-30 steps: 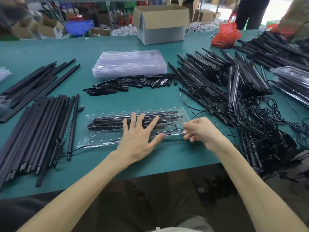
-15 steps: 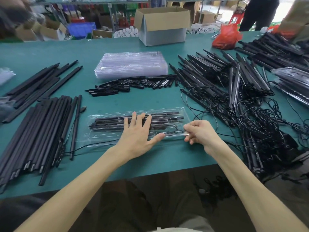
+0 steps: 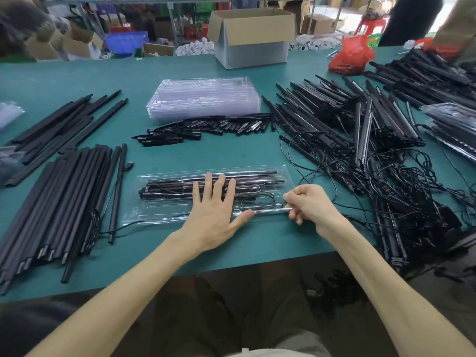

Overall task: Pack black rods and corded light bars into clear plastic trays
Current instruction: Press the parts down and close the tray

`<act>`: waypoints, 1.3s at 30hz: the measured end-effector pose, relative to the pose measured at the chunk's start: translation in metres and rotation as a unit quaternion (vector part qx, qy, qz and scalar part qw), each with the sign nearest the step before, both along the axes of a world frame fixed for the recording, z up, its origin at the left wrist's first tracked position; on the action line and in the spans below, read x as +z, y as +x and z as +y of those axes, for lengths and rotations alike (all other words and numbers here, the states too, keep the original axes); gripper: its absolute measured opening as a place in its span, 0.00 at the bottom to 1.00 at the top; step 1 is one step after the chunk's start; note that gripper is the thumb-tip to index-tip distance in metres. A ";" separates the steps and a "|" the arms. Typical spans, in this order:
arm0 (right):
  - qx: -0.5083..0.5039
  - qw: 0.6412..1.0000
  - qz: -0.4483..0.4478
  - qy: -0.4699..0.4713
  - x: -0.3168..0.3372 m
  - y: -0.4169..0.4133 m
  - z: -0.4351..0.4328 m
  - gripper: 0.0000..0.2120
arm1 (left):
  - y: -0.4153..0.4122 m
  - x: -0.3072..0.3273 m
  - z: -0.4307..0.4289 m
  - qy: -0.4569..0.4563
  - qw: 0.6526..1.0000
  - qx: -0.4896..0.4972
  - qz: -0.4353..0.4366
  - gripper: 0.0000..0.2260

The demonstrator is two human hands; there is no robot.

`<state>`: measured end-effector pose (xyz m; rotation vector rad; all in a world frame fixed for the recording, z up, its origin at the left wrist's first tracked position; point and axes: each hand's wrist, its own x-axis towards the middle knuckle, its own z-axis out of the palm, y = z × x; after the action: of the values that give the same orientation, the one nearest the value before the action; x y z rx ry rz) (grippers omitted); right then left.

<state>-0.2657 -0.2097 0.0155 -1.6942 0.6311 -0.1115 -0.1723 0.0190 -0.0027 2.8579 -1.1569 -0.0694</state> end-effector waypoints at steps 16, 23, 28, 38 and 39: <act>-0.019 1.000 -0.015 0.015 -0.002 0.001 0.002 0.06 | 0.012 0.033 0.065 -0.082 0.980 -0.131 -0.123 0.27; -0.024 0.999 -0.023 0.020 -0.004 -0.001 0.002 0.09 | 0.007 0.014 0.071 -0.121 0.961 -0.101 -0.227 0.10; -0.024 0.999 -0.022 0.012 -0.003 -0.003 0.004 0.08 | 0.011 0.002 0.061 -0.114 0.949 -0.092 -0.278 0.19; -0.054 0.998 -0.038 -0.009 -0.001 -0.006 0.011 0.09 | 0.015 0.011 0.058 -0.132 0.945 -0.114 -0.277 0.09; -0.057 0.997 -0.041 -0.012 -0.001 -0.007 0.012 0.10 | 0.014 0.011 0.056 -0.129 0.943 -0.116 -0.283 0.09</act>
<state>-0.2722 -0.1981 0.0145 -1.6671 0.6671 -0.2704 -0.1587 0.0750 0.0082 2.5565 -1.4488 0.8761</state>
